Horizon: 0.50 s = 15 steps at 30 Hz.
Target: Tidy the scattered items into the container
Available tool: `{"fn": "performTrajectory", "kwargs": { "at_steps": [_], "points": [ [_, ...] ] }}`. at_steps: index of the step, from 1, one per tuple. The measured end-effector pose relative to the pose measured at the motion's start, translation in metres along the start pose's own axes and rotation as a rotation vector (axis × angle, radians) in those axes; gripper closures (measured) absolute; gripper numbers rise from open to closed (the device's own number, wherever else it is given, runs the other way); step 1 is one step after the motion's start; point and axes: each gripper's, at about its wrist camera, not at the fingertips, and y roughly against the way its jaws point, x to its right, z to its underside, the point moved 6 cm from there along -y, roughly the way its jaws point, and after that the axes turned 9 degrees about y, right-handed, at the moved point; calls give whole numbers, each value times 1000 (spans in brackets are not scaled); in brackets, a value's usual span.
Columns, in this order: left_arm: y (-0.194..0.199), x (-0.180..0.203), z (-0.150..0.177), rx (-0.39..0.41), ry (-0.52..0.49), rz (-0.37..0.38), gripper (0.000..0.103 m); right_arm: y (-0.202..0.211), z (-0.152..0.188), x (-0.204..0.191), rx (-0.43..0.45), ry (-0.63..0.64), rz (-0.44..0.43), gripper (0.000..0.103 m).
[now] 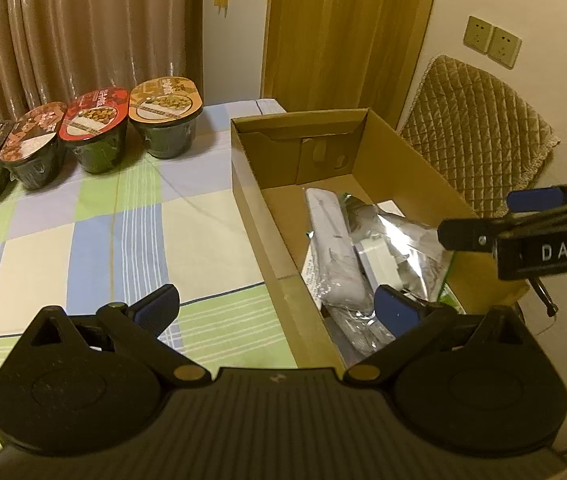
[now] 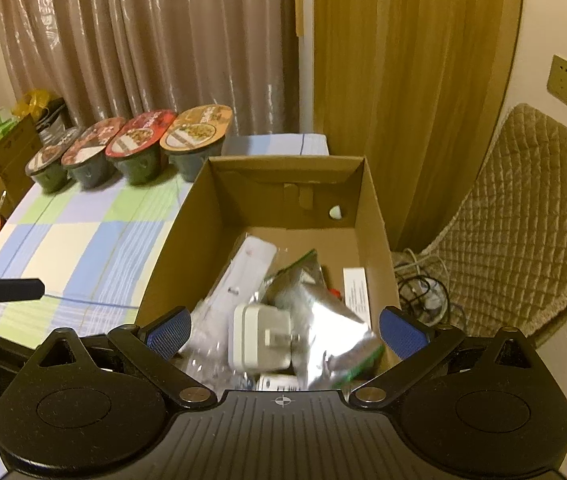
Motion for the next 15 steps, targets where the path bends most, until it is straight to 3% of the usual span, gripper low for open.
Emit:
{"fn": "performTrajectory", "kwargs": {
  "at_steps": [15],
  "points": [
    [56, 16, 21, 12, -4, -26, 1, 67, 17, -13, 28, -58, 5, 0]
  ]
}}
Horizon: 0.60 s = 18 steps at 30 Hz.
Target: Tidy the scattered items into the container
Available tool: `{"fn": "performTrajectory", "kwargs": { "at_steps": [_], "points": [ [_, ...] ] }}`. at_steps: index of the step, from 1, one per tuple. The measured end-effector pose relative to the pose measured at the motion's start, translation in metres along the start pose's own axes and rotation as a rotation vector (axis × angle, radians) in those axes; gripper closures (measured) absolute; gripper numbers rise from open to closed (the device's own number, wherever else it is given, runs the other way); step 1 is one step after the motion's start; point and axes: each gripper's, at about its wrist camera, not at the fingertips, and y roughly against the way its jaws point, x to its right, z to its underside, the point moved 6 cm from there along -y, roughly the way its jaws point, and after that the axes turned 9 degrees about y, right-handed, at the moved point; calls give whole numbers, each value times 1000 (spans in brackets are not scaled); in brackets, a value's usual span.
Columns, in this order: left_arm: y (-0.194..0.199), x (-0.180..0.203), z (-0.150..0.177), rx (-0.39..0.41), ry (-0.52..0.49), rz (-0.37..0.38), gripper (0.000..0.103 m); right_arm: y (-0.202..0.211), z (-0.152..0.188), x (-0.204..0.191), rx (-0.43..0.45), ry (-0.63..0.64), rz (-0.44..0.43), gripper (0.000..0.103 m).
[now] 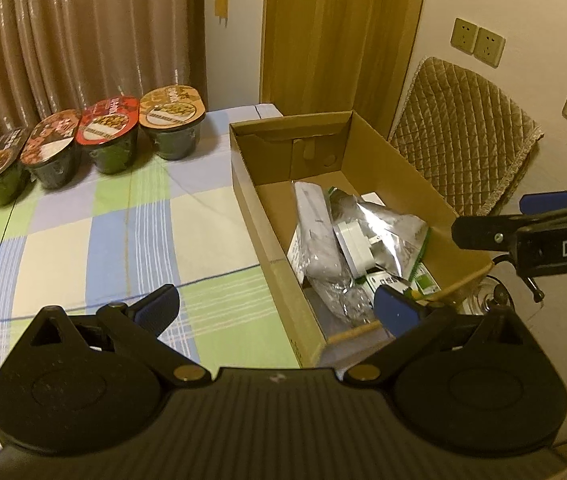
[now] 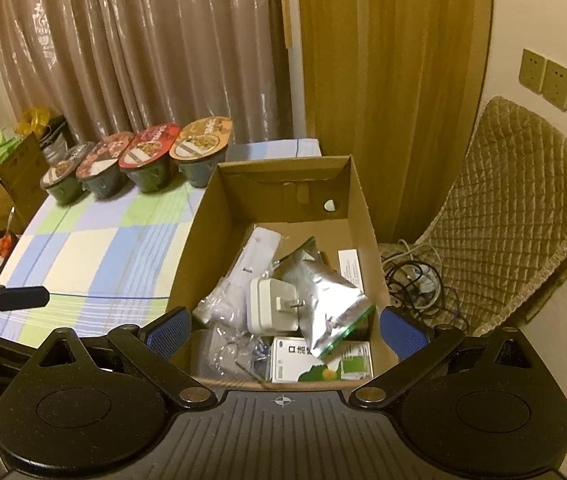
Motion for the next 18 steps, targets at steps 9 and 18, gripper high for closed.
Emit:
{"fn": "performTrajectory", "kwargs": {
  "at_steps": [9, 18],
  "points": [
    [32, -2, 13, 4, 27, -27, 1, 34, 13, -6, 14, -7, 27, 0],
    [63, 6, 23, 6, 57, -3, 1, 70, 33, -15, 31, -30, 45, 0]
  ]
}}
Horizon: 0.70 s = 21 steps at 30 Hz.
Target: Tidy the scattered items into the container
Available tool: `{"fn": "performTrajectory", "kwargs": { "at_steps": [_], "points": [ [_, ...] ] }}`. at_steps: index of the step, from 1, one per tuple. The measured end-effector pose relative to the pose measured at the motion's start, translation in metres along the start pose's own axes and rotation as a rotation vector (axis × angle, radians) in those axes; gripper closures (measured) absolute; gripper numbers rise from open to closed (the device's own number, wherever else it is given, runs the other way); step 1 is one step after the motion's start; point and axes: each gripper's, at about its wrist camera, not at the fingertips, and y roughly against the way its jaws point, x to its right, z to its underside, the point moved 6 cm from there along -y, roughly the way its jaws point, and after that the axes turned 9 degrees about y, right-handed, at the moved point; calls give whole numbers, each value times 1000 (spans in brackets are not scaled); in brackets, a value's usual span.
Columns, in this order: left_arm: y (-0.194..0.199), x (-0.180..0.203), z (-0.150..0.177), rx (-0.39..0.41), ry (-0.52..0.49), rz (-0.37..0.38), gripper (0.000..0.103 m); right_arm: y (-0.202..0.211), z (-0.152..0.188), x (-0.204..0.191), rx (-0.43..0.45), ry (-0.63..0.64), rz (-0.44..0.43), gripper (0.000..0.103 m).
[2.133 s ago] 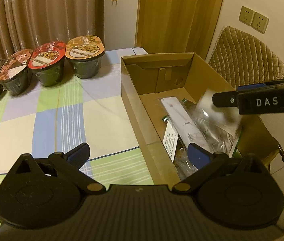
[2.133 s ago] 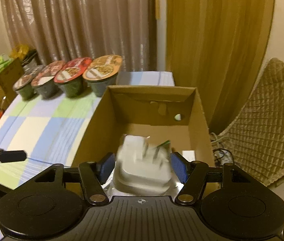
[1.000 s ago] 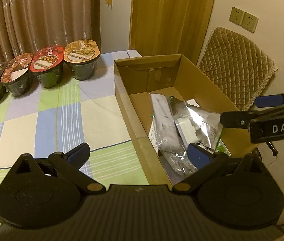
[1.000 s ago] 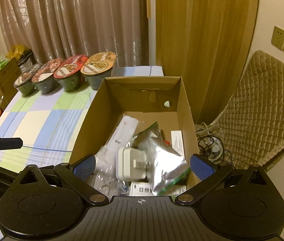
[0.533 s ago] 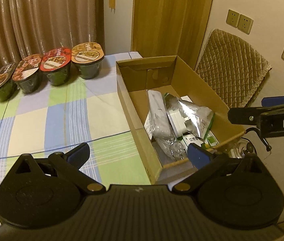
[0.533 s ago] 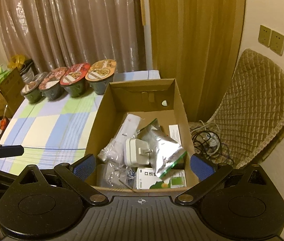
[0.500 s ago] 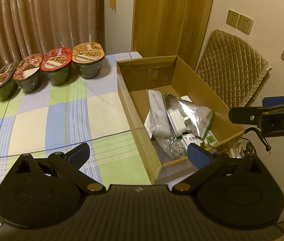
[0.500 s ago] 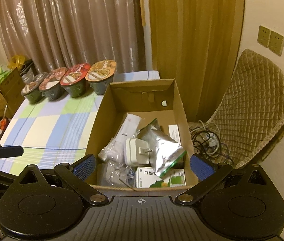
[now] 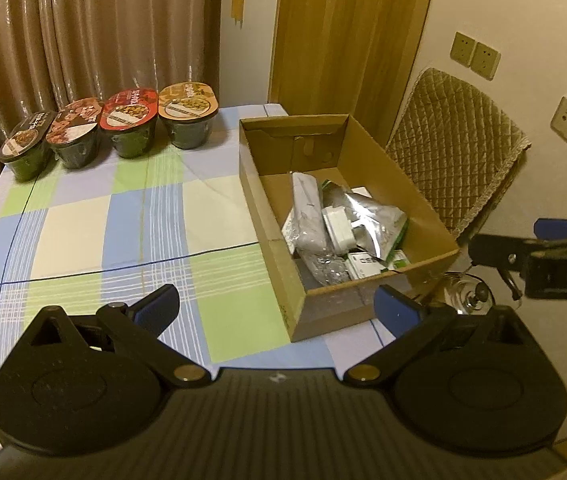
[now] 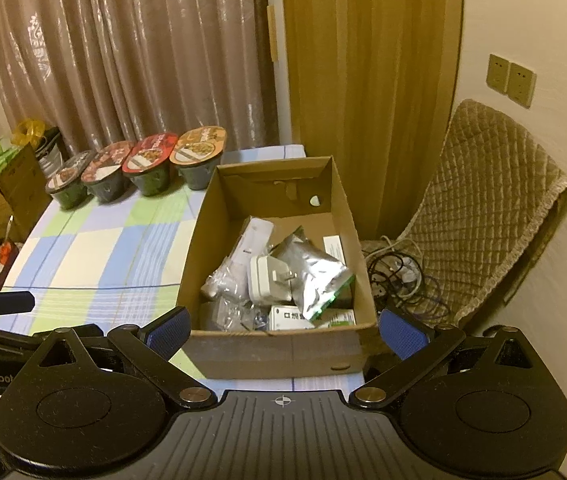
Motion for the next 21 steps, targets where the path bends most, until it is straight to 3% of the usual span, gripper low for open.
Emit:
{"fn": "performTrajectory", "kwargs": {
  "at_steps": [21],
  "points": [
    [75, -5, 21, 53, 22, -5, 1, 74, 18, -21, 56, -9, 51, 0]
  ]
}}
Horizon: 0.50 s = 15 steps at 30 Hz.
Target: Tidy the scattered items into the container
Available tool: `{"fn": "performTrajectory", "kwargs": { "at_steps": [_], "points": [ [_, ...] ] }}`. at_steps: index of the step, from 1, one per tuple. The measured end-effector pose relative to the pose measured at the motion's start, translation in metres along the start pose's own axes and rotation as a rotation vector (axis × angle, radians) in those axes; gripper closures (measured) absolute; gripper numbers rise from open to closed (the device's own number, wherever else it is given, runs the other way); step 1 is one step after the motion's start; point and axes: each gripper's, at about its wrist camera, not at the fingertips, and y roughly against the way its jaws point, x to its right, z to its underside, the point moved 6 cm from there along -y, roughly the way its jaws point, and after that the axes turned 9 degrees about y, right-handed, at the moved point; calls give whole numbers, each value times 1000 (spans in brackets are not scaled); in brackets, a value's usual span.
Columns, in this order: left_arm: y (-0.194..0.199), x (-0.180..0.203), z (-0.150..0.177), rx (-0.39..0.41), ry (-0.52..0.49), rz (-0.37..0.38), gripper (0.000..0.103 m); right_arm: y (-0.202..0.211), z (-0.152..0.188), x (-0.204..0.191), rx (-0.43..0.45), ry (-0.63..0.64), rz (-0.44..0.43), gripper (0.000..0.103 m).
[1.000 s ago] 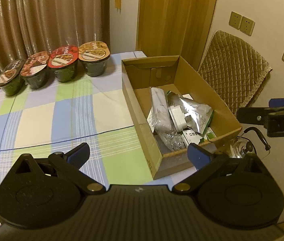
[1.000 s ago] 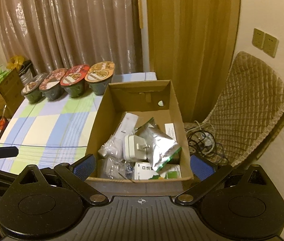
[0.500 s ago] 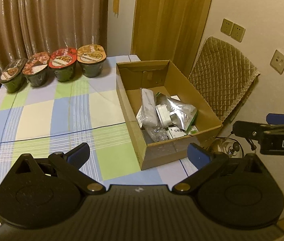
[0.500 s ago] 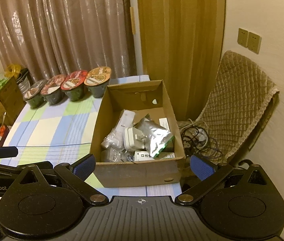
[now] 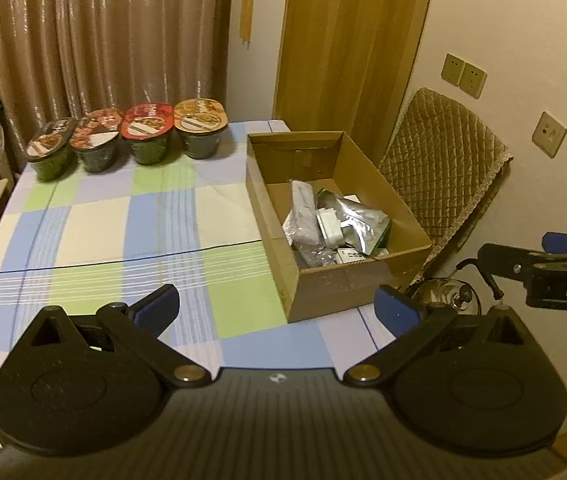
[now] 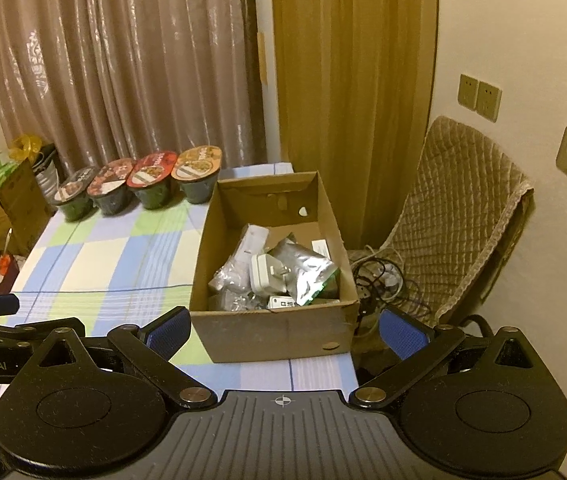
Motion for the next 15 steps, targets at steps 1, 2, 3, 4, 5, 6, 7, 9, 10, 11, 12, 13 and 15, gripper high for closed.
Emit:
{"fn": "performTrajectory", "kwargs": {
  "at_steps": [1, 2, 3, 4, 5, 6, 7, 9, 10, 11, 12, 13, 15],
  "points": [
    [3, -1, 1, 2, 4, 1, 1, 3, 1, -2, 1, -4, -3, 0],
    [6, -2, 2, 1, 12, 6, 1, 6, 1, -3, 2, -11, -9, 0],
    [8, -3, 4, -4, 21, 14, 1, 8, 1, -5, 2, -22, -18, 0],
    [10, -4, 5, -9, 27, 22, 1, 10, 2, -7, 2, -30, -26, 0],
    [12, -5, 6, -11, 32, 25, 1, 13, 2, -8, 3, -34, -30, 0],
    [15, -7, 7, -10, 33, 24, 1, 15, 3, -10, 3, -35, -30, 0],
    [17, -8, 8, -8, 32, 20, 1, 17, 3, -12, 4, -33, -30, 0],
    [21, -10, 10, -9, 36, 20, 1, 23, 4, -15, 7, -31, -31, 0],
    [23, -12, 11, -8, 41, 19, 1, 25, 4, -16, 10, -30, -30, 0],
    [25, -13, 11, -8, 44, 20, 1, 27, 4, -16, 14, -28, -28, 0],
    [28, -14, 12, -5, 46, 19, 1, 30, 5, -16, 18, -26, -23, 0],
    [30, -15, 12, -1, 47, 15, 1, 32, 5, -16, 20, -24, -18, 0],
    [33, -17, 12, -1, 38, 9, 1, 38, 5, -16, 18, -19, -10, 0]
  ]
}}
